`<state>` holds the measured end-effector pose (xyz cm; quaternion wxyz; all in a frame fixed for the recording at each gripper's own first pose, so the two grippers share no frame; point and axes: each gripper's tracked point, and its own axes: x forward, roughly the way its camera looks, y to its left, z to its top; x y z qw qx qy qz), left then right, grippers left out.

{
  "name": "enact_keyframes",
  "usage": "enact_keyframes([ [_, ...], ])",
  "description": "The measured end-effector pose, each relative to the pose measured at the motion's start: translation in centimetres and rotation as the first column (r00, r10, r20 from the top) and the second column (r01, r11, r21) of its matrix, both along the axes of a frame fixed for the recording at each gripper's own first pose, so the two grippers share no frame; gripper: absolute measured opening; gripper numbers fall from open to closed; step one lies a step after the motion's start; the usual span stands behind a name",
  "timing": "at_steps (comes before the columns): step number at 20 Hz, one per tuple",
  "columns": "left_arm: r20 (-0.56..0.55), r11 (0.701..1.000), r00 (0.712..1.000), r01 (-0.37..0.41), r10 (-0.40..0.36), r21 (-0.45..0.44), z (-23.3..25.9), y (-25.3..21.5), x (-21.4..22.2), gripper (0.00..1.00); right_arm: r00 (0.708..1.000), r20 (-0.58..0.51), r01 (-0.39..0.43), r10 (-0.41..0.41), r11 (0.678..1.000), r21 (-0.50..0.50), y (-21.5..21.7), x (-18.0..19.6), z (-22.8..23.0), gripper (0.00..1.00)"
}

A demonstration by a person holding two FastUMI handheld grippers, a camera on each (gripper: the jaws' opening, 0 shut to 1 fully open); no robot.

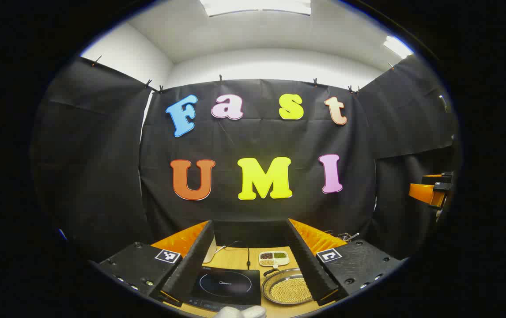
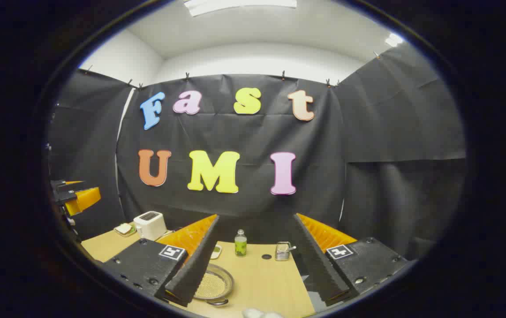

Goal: First push the handle of the pot to place it horizontally, then grasp the pot with both hands and set it on the induction cooktop.

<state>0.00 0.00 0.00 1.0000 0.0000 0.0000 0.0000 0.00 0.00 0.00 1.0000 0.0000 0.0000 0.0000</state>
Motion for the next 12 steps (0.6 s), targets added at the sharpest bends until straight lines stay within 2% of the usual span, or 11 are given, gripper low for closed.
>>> enact_keyframes([
  [3, 0.001, 1.0, 1.0, 0.004, -0.004, 0.0, 0.05, 0.03, -0.05, 0.96, 1.0, 0.0, -0.007, 0.007, 1.0, 0.002, 0.29, -0.08, 0.17, 0.97],
  [4, -0.002, 1.0, 1.0, 0.004, -0.004, 0.0, -0.1, 0.12, -0.14, 0.96, 1.0, -0.005, -0.007, 0.007, 1.0, -0.002, 0.35, -0.11, -0.09, 1.0],
  [5, -0.003, 1.0, 1.0, 0.003, -0.003, -0.001, -0.1, 0.19, -0.12, 0.96, 1.0, -0.005, -0.007, 0.007, 1.0, -0.006, 0.38, -0.17, -0.02, 0.97],
  [6, -0.001, 1.0, 1.0, 0.002, -0.002, -0.001, 0.0, 0.23, -0.19, 0.96, 1.0, -0.007, -0.007, 0.007, 1.0, -0.011, 0.5, -0.15, 0.01, 1.0],
  [12, 0.0, 1.0, 1.0, -0.008, 0.008, -0.002, -0.07, 0.64, -0.52, 0.96, 1.0, -0.002, 0.002, -0.002, 1.0, -0.004, 0.51, -0.29, 0.27, 0.97],
])
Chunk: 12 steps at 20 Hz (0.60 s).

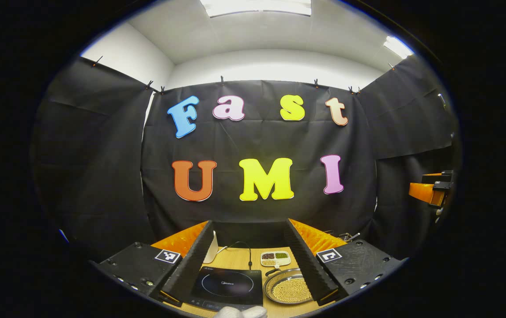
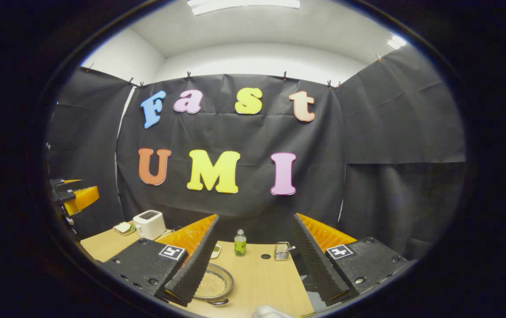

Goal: First push the handle of the pot to place it horizontally, then grasp the pot with both hands and set it on the induction cooktop.

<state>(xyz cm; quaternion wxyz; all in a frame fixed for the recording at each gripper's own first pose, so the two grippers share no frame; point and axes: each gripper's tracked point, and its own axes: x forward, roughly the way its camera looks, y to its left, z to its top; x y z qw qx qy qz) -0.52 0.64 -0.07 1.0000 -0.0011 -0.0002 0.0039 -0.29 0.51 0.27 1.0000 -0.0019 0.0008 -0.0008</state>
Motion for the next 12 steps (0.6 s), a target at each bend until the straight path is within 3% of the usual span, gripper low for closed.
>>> enact_keyframes([
  [3, -0.009, 1.0, 1.0, -0.004, 0.004, 0.004, -0.5, 0.2, -0.2, 0.96, 1.0, -0.012, -0.008, 0.008, 1.0, 0.0, 0.3, 0.0, -0.3, 1.0],
  [6, -0.018, 1.0, 1.0, -0.012, 0.013, 0.006, -0.9, 0.6, -0.6, 0.96, 0.999, -0.038, -0.035, 0.034, 0.999, -0.013, 1.3, -0.3, -0.9, 0.96],
  [7, -0.019, 1.0, 1.0, -0.011, 0.011, 0.005, -1.0, 0.6, -0.7, 0.96, 0.998, -0.043, -0.047, 0.046, 0.999, -0.027, 1.8, -0.4, -0.9, 0.9],
  [10, -0.025, 1.0, 1.0, -0.013, 0.013, 0.006, -1.4, 0.8, -1.0, 0.96, 0.994, -0.072, -0.081, 0.076, 0.994, -0.068, 2.7, -0.4, -1.6, 0.53],
  [11, -0.024, 1.0, 1.0, -0.014, 0.014, 0.006, -1.4, 0.9, -1.0, 0.96, 0.995, -0.076, -0.074, 0.068, 0.994, -0.077, 2.6, -0.2, -1.7, 0.24],
  [12, -0.024, 1.0, 1.0, -0.014, 0.014, 0.005, -1.4, 0.8, -1.1, 0.96, 0.993, -0.09, -0.088, 0.082, 0.993, -0.072, 2.8, -0.3, -1.9, 0.13],
])
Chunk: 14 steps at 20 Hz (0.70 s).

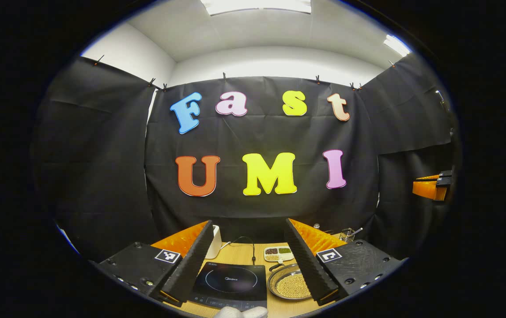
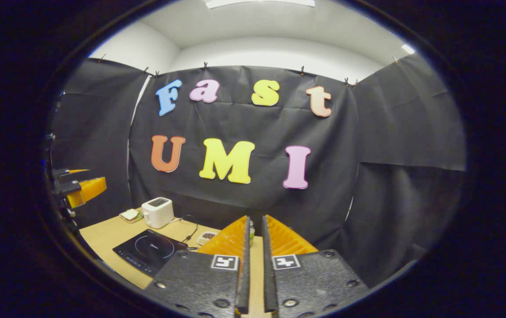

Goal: First push the handle of the pot to place it horizontally, then grasp the pot with both hands and set it on the induction cooktop.

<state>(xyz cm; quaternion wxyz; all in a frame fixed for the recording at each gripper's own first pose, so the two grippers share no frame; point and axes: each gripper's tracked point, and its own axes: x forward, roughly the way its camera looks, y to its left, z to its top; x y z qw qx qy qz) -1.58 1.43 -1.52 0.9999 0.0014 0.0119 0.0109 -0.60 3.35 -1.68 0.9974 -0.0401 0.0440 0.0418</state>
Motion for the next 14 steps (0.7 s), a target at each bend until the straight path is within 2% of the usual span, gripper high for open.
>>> enact_keyframes([
  [1, 0.003, 1.0, 1.0, -0.002, 0.002, -0.003, 0.1, 0.1, -0.2, 0.96, 0.999, -0.021, -0.044, 0.044, 0.999, 0.015, 1.0, -0.1, -0.7, 0.0],
  [3, 0.003, 1.0, 1.0, -0.004, 0.004, -0.009, -0.1, 0.3, -0.2, 0.96, 0.994, -0.074, -0.078, 0.08, 0.997, 0.028, 2.1, -0.3, -2.5, 0.04],
  [5, 0.002, 1.0, 1.0, -0.005, 0.005, -0.015, -0.2, 0.2, -0.4, 0.96, 0.985, -0.138, -0.102, 0.104, 0.995, 0.024, 2.6, -0.1, -4.9, 0.0],
  [6, 0.003, 1.0, 1.0, -0.007, 0.007, -0.019, -0.3, 0.3, -0.6, 0.96, 0.977, -0.172, -0.12, 0.125, 0.992, 0.037, 3.4, -0.1, -6.3, 0.02],
  [8, 0.006, 1.0, 1.0, -0.011, 0.011, -0.022, -0.2, 0.5, -0.9, 0.96, 0.959, -0.233, -0.154, 0.163, 0.986, 0.06, 4.7, 0.1, -9.6, 0.04],
  [11, 0.006, 1.0, 1.0, -0.019, 0.019, -0.019, -0.1, 0.7, -1.5, 0.96, 0.926, -0.326, -0.191, 0.191, 0.981, 0.03, 6.1, 0.2, -15.4, 0.01],
  [12, 0.005, 1.0, 1.0, -0.019, 0.019, -0.019, -0.1, 0.8, -1.9, 0.96, 0.911, -0.354, -0.215, 0.212, 0.976, 0.033, 7.0, 0.2, -17.3, 0.04],
  [14, 0.013, 1.0, 1.0, -0.026, 0.026, -0.018, 0.2, 1.1, -2.3, 0.96, 0.882, -0.408, -0.25, 0.236, 0.968, 0.021, 8.3, 0.2, -21.2, 0.0],
])
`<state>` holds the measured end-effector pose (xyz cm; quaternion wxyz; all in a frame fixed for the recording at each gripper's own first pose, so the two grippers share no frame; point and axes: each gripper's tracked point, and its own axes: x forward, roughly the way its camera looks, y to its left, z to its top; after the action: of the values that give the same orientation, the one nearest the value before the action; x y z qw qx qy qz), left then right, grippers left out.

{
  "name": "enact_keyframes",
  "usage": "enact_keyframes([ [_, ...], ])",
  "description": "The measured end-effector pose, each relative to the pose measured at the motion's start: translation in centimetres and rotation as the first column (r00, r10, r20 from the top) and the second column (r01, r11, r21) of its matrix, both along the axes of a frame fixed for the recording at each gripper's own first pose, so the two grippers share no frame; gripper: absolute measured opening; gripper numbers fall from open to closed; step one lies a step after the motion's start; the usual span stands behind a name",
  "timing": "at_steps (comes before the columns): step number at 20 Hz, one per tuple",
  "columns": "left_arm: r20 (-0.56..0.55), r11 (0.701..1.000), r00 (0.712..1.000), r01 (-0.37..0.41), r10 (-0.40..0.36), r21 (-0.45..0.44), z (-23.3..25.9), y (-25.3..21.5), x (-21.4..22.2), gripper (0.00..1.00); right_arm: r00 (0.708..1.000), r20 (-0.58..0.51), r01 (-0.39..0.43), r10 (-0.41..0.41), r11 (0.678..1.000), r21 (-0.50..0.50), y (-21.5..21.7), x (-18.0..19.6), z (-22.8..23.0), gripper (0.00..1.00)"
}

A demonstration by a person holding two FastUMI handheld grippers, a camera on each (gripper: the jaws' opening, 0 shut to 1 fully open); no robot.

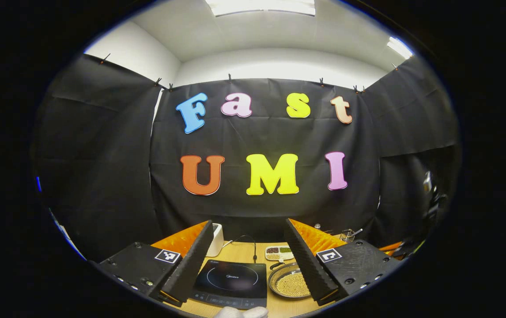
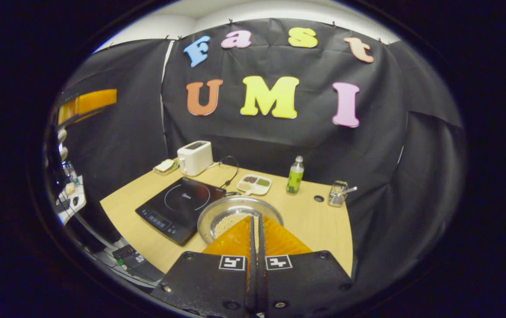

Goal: First push the handle of the pot to place it horizontally, then grasp the pot with both hands and set it on the induction cooktop.

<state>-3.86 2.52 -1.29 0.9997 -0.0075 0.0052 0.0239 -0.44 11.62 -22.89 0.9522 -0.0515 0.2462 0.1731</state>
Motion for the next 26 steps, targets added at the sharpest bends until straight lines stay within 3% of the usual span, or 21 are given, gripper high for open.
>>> enact_keyframes([
  [1, 0.004, 1.0, 1.0, -0.001, 0.001, 0.001, 0.2, 0.0, -0.2, 0.96, 1.0, -0.024, -0.019, 0.019, 1.0, -0.015, 0.5, 0.0, -2.0, 0.04],
  [5, -0.006, 1.0, 1.0, -0.019, 0.019, 0.006, 0.1, 0.5, -1.0, 0.96, 0.982, -0.179, -0.07, 0.06, 0.997, -0.046, 2.1, -0.9, -10.5, 0.01],
  [9, -0.011, 0.999, 0.999, -0.046, 0.046, 0.0, 0.7, 0.7, -1.9, 0.96, 0.955, -0.282, -0.111, 0.086, 0.991, -0.075, 3.3, -0.8, -16.2, 0.04],
  [10, -0.015, 0.998, 0.998, -0.057, 0.057, 0.004, 0.6, 1.0, -2.1, 0.96, 0.947, -0.306, -0.123, 0.096, 0.99, -0.071, 3.5, -0.9, -17.3, 0.01],
  [17, -0.043, 0.99, 0.989, -0.138, 0.139, 0.016, 0.1, 2.2, -3.2, 0.96, 0.909, -0.387, -0.196, 0.158, 0.979, -0.062, 6.0, -0.4, -20.9, 0.01],
  [26, -0.078, 0.984, 0.981, -0.173, 0.175, 0.033, -0.6, 1.6, -3.2, 0.96, 0.892, -0.436, -0.142, 0.121, 0.99, -0.016, 2.8, 0.0, -22.4, 0.0],
])
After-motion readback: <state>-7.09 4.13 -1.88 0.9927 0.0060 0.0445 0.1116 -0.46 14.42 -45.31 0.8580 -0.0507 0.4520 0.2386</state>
